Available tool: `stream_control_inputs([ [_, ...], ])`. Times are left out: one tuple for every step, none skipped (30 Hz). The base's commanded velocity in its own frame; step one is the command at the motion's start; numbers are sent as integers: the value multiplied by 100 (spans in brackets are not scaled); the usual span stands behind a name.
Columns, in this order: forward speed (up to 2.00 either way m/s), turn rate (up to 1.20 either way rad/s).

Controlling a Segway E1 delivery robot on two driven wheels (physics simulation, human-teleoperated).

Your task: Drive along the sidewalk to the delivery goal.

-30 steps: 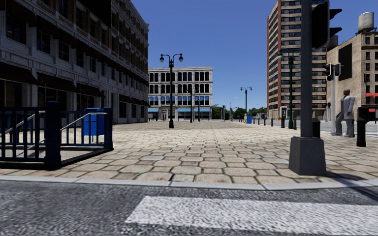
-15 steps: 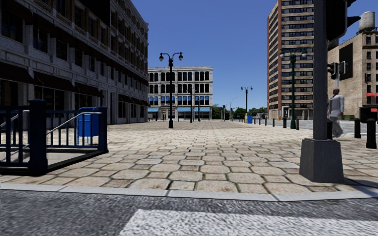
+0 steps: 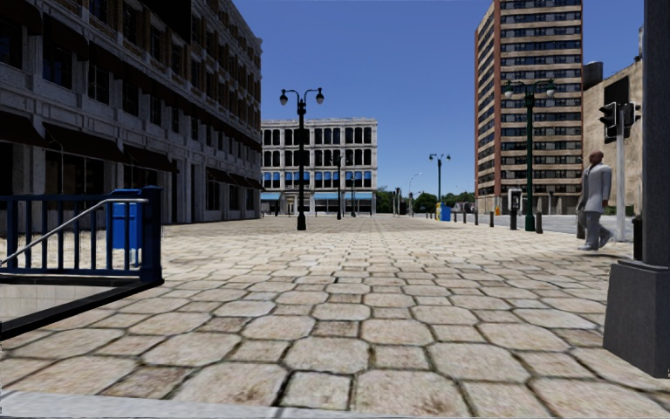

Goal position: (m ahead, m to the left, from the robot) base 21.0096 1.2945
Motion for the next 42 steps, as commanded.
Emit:
stream_control_inputs([
  [159,0],
  [159,0],
  [160,0],
  [161,0],
  [161,0],
  [165,0],
  [171,0],
  [171,0],
  [174,0],
  [176,0],
  [200,0],
  [200,0],
  [200,0],
  [200,0],
  [200,0],
  [200,0],
  [200,0],
  [200,0],
  [200,0],
  [200,12],
  [200,23],
  [200,23],
  [200,32],
  [200,47],
  [200,47],
  [200,61],
  [200,68],
  [200,77],
  [200,77],
  [198,81],
  [198,82],
  [198,82],
  [198,82],
  [198,82],
  [198,82],
  [198,82],
  [198,82],
  [198,82],
  [198,82],
  [198,82],
  [198,66],
  [198,38],
])
